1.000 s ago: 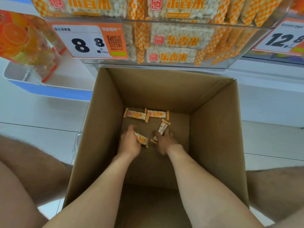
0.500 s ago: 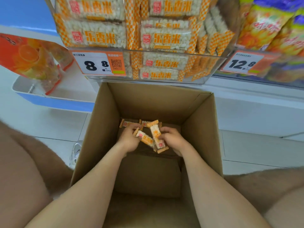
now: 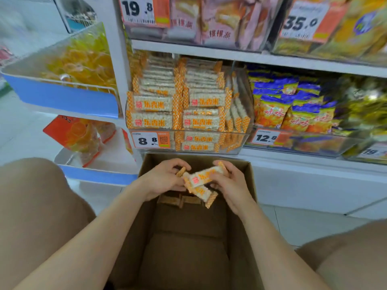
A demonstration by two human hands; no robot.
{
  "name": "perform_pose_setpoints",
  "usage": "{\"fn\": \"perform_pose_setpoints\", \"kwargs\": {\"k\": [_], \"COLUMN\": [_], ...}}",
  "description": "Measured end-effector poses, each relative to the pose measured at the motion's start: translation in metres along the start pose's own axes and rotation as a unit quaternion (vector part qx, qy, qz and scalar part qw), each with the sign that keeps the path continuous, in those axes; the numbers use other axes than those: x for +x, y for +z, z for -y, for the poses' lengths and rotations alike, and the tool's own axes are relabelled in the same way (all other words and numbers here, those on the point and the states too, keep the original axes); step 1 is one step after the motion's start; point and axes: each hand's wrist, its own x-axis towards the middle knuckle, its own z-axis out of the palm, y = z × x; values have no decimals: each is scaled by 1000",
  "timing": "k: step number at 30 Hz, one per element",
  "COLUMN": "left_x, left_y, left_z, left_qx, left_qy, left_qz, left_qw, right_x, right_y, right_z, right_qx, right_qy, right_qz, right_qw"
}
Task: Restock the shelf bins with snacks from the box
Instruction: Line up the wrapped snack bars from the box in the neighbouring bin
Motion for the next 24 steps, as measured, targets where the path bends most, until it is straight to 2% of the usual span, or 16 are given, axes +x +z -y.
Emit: {"fn": "perform_pose_setpoints", "kwargs": {"k": [2, 6, 9, 15, 18, 19, 22, 24], "left_x": [-12, -35, -52, -59, -54, -51, -33, -19], "left_y": [-3, -13, -20, -29, -30, -30, -33, -37], "left_z": [-22, -59, -81, -103, -110, -111, -110, -108], "left_qx": [-13, -21, 76, 118, 115, 141, 255, 314], "left_qy": [22, 79, 159, 304, 337, 344, 365, 345], "left_qz": [-10, -9, -41, -120, -158, -186, -311, -367], "left_qw": [1000, 997, 983, 938, 921, 909, 839, 805], "right_x": [-8, -24, -32, -38, -32, -28, -1, 20], "right_y": [5, 15, 18, 15, 15, 13, 2, -5], "right_z": [14, 55, 85, 140, 170, 178, 195, 197], "right_qx": [-34, -59, -135, -295, -371, -399, -459, -493], "right_qy": [-21, -67, -143, -263, -293, -313, -363, -372], "right_qz": [-33, -30, -26, 57, 96, 95, 46, 13], "right_qw": [999, 996, 980, 917, 876, 857, 810, 786]}}
